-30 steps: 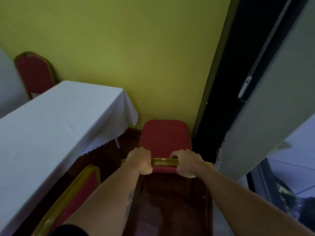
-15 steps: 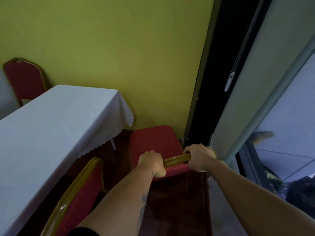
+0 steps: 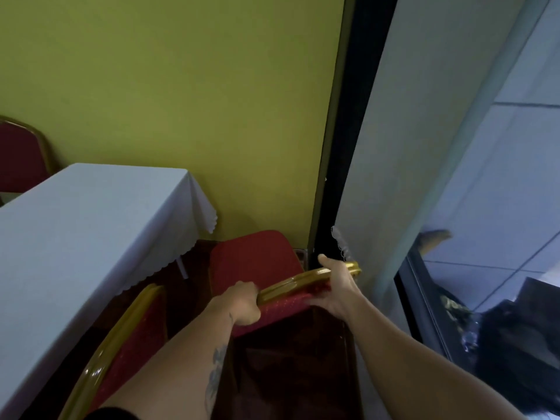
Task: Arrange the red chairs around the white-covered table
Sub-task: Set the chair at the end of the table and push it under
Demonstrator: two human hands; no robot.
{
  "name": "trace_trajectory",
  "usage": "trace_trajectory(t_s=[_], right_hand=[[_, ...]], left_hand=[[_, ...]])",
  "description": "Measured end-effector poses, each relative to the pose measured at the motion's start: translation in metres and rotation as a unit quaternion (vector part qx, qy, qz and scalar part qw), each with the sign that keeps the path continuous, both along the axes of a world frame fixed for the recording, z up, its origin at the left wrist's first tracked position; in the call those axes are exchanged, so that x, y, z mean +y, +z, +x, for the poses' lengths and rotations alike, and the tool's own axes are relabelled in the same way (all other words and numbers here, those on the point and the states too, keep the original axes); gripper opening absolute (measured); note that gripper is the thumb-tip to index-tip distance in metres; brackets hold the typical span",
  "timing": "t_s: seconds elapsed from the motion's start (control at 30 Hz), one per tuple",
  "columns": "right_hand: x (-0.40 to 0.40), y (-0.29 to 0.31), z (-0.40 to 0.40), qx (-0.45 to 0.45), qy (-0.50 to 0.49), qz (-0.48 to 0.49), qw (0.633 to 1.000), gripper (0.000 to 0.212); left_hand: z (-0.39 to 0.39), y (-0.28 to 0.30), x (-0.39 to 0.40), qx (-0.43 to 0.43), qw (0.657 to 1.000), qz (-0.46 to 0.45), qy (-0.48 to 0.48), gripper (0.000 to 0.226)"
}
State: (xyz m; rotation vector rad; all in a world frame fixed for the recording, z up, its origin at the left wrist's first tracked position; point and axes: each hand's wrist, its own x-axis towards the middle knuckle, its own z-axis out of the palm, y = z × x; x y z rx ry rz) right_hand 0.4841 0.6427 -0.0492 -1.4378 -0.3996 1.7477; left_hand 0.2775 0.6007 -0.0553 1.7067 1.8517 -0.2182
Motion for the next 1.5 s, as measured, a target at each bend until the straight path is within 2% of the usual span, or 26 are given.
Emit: trace_trajectory(t_s=[0.1,0.23,0.33,0.5,0.6,0.73,0.87,0.93,1.07,1.27,1.5], right_hand=[[0.008,-0.002,-0.018,-0.056,-0.031,-0.023,0.998,0.076],[0.026,0.003,-0.025,-0.104,-0.041,-0.02,0.994,0.072],[0.046,0.001,-0.02,-0.119,0.013,-0.01,0.993,0.066],[0.097,-0.002,-0.028,-0.116,0.116,0.026,0.986,0.046],[0.127,-0.004,-0.04,-0.116,0.165,0.03,0.979,0.044],[0.168,-0.004,-0.053,-0.095,0.242,0.042,0.965,0.039],[0.204,-0.004,-0.067,-0.079,0.3,0.058,0.949,0.027],[0.217,-0.004,-0.075,-0.08,0.321,0.062,0.942,0.024],[0.239,-0.002,-0.09,-0.087,0.359,0.067,0.927,0.019],[0.266,0.0,-0.116,-0.102,0.39,0.068,0.913,0.015],[0.291,0.001,-0.14,-0.103,0.419,0.07,0.899,0.019]], left_hand=[[0.001,0.005,0.001,0.022,1.0,-0.009,-0.002,0.025],[0.004,0.011,0.003,0.027,1.0,-0.008,0.003,0.021],[0.012,0.012,0.007,0.017,1.0,-0.017,0.01,0.009],[0.013,0.017,0.029,0.015,0.998,-0.037,0.049,0.025],[0.01,0.021,0.044,0.017,0.997,-0.038,0.067,0.004],[0.01,0.022,0.065,0.006,0.993,-0.027,0.111,0.006],[0.01,0.023,0.085,0.008,0.987,-0.024,0.159,0.029],[0.01,0.024,0.094,0.011,0.983,-0.028,0.179,0.029],[0.008,0.025,0.11,0.012,0.977,-0.034,0.208,0.015],[0.003,0.026,0.127,-0.002,0.966,-0.033,0.257,0.033],[-0.012,0.024,0.146,-0.018,0.955,-0.029,0.294,0.035]])
